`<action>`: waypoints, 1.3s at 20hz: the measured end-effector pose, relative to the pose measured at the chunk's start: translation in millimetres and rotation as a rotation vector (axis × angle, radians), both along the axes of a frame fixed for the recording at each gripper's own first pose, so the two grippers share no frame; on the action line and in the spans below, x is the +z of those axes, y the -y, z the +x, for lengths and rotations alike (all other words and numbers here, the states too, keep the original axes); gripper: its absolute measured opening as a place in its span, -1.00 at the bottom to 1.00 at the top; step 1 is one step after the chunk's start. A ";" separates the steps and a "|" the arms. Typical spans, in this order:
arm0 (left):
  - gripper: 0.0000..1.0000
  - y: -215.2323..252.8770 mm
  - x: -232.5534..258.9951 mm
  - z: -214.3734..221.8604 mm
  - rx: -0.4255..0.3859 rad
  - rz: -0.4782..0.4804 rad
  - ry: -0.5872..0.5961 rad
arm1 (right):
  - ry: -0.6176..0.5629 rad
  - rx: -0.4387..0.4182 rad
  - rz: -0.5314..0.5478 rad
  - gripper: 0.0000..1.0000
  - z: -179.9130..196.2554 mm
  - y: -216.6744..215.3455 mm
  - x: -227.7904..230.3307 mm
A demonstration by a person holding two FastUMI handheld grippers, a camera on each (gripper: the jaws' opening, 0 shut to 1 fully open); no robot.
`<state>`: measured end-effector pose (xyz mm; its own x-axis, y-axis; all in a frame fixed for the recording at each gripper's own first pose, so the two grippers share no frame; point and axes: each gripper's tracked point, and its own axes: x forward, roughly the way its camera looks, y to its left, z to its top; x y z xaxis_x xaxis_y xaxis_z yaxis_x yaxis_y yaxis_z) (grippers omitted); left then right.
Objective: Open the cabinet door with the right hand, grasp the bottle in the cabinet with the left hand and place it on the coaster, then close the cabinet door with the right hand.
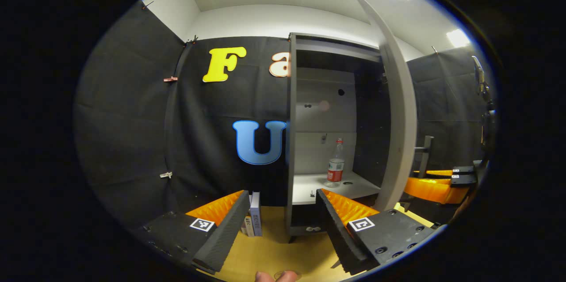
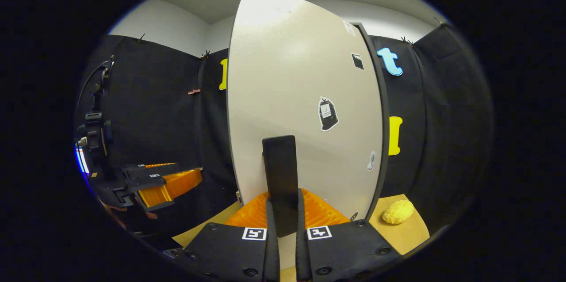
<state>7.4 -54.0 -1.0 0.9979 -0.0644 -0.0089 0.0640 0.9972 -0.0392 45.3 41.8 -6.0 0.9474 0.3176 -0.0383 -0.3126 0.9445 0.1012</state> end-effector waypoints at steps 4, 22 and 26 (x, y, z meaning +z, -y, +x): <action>0.89 44.4 -3.0 19.4 -0.045 -0.013 -0.013 | 0.003 -0.041 -0.011 -0.64 -16.7 32.5 1.9; 0.84 205.2 -17.6 215.7 -0.187 -0.009 0.014 | 0.005 -0.210 -0.017 -0.77 -48.3 166.4 10.3; 0.89 210.8 -39.5 267.1 -0.123 -0.030 -0.008 | 0.008 -0.170 0.041 -0.46 -66.3 179.1 18.9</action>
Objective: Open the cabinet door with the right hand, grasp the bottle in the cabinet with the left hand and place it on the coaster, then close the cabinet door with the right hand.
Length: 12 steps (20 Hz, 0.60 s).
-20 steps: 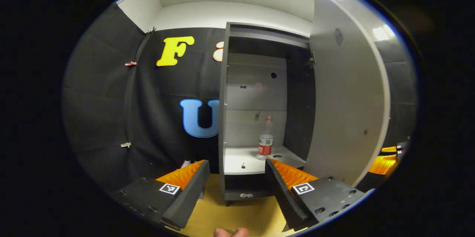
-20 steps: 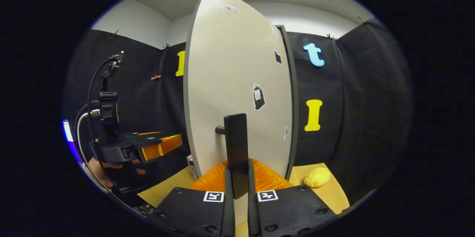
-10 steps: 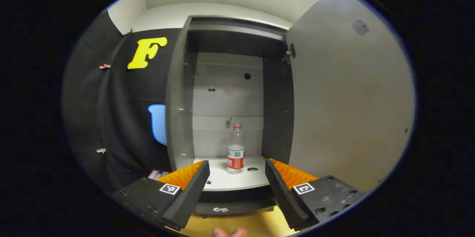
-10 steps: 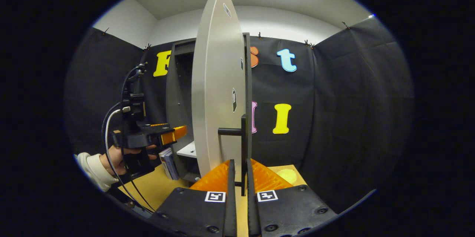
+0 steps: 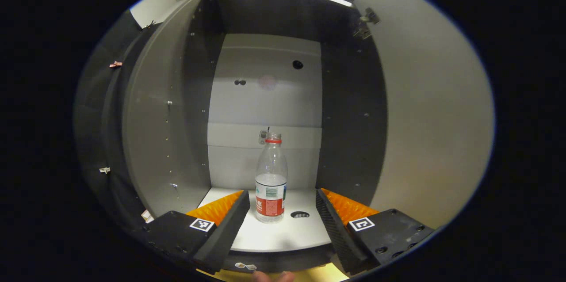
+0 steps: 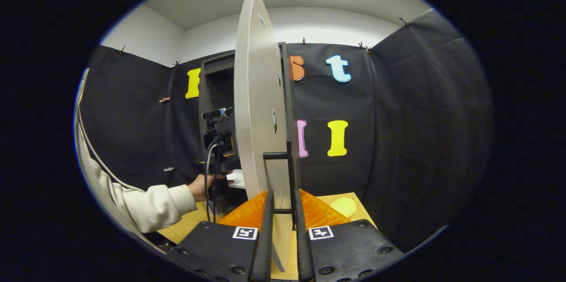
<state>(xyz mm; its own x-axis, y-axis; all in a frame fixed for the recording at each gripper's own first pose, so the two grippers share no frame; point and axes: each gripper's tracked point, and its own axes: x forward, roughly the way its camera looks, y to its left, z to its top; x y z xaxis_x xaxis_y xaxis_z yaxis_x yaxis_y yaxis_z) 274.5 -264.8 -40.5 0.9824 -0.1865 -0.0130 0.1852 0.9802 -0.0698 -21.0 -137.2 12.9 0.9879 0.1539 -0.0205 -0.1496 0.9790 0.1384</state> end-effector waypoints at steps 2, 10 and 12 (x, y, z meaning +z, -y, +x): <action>0.89 -2.7 -13.8 21.5 0.027 0.000 -0.020 | 0.039 -0.005 0.032 -0.27 -10.5 18.5 11.0; 0.89 1.6 -46.3 88.2 0.060 -0.007 -0.033 | 0.084 -0.177 0.042 0.95 8.4 102.4 -3.7; 0.89 4.7 -47.5 97.7 0.065 0.009 -0.033 | 0.066 -0.196 0.012 0.94 11.9 113.0 -16.1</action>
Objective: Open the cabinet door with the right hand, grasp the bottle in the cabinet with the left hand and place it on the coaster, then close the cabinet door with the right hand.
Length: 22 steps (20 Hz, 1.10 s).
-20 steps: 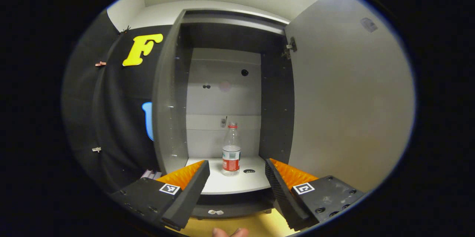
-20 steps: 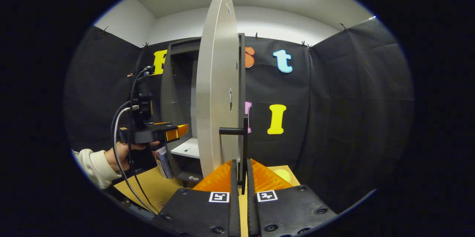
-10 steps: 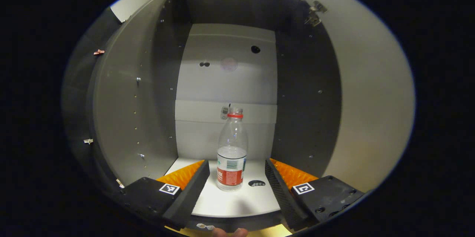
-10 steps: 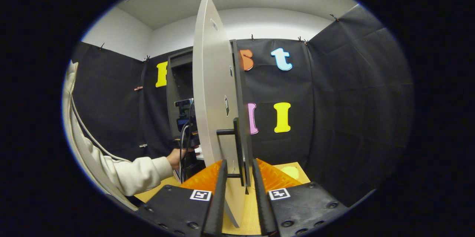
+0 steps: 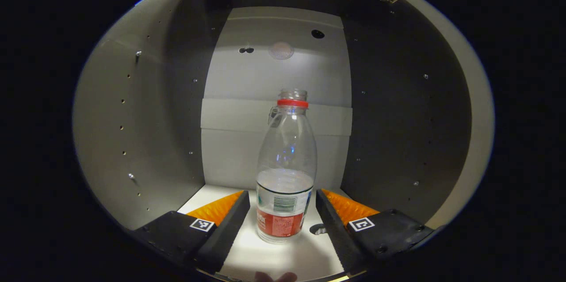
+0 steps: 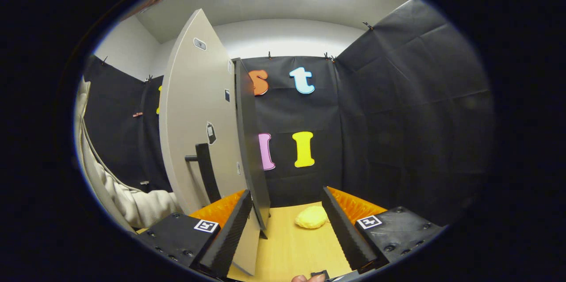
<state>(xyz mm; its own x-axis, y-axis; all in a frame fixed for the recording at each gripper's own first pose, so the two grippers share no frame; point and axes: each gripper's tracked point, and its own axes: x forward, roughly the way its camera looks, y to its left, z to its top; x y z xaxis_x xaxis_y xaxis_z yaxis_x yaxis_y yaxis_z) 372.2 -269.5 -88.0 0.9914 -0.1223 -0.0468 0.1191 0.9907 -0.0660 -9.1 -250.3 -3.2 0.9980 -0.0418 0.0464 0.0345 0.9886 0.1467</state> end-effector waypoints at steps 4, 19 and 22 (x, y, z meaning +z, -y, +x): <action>0.89 6.9 2.3 16.5 -0.027 0.042 0.025 | -0.037 -0.016 0.025 0.95 0.6 10.0 -9.4; 0.51 -24.4 60.7 -110.2 -0.093 0.044 0.076 | -0.007 -0.137 -0.016 1.00 -3.0 9.8 5.2; 0.51 -57.3 61.6 -151.4 -0.075 -0.003 0.090 | -0.006 -0.143 -0.005 0.95 5.7 3.1 7.2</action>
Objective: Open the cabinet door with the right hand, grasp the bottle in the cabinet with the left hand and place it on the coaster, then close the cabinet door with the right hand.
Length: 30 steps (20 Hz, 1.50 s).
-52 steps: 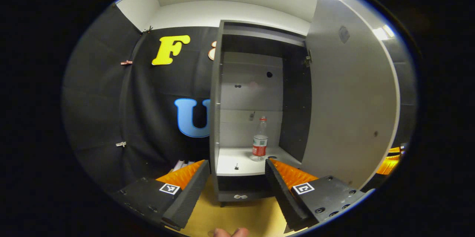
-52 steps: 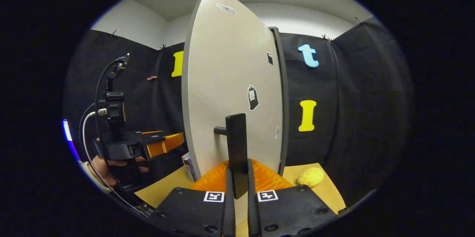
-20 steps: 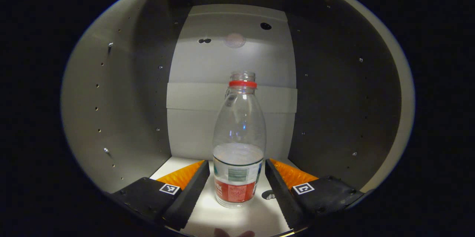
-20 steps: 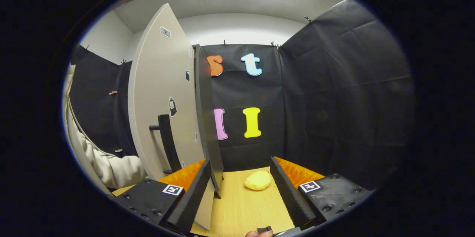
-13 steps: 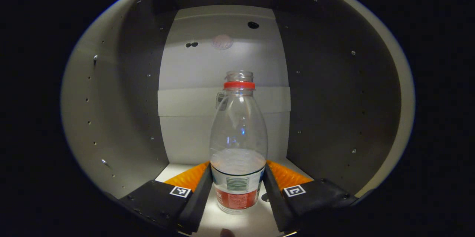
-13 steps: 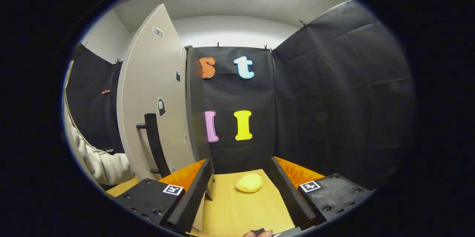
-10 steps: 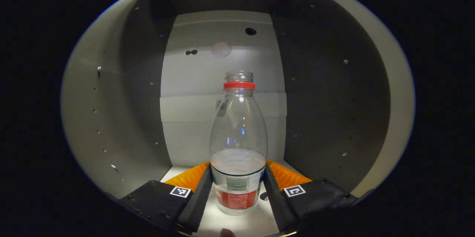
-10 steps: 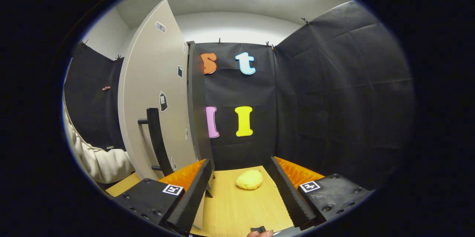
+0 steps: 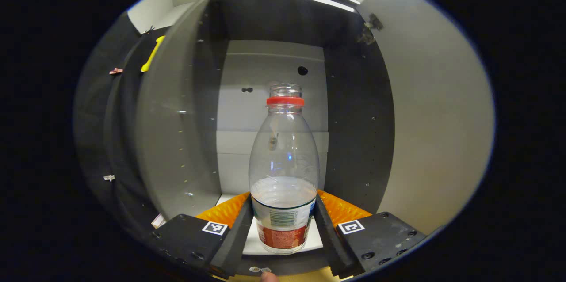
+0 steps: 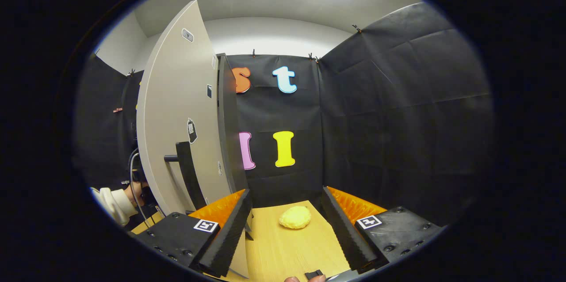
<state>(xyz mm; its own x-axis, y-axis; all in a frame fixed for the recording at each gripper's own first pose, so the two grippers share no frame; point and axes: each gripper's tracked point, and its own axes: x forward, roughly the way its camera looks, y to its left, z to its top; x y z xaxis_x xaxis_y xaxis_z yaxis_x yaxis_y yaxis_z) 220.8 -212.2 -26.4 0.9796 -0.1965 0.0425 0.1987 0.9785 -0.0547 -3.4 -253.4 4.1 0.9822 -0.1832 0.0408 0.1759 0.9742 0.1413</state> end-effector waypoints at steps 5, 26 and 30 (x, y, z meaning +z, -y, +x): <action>0.51 -62.0 -19.2 -59.7 0.048 0.004 0.033 | 0.032 0.001 0.008 0.95 6.3 -12.9 11.7; 0.52 -126.1 -311.0 -191.0 -0.005 0.040 -0.073 | 0.055 -0.099 -0.094 0.94 2.1 -47.8 29.8; 0.53 -132.0 -348.7 -192.7 -0.015 0.031 -0.115 | 0.049 -0.126 -0.130 0.94 4.3 -50.2 30.8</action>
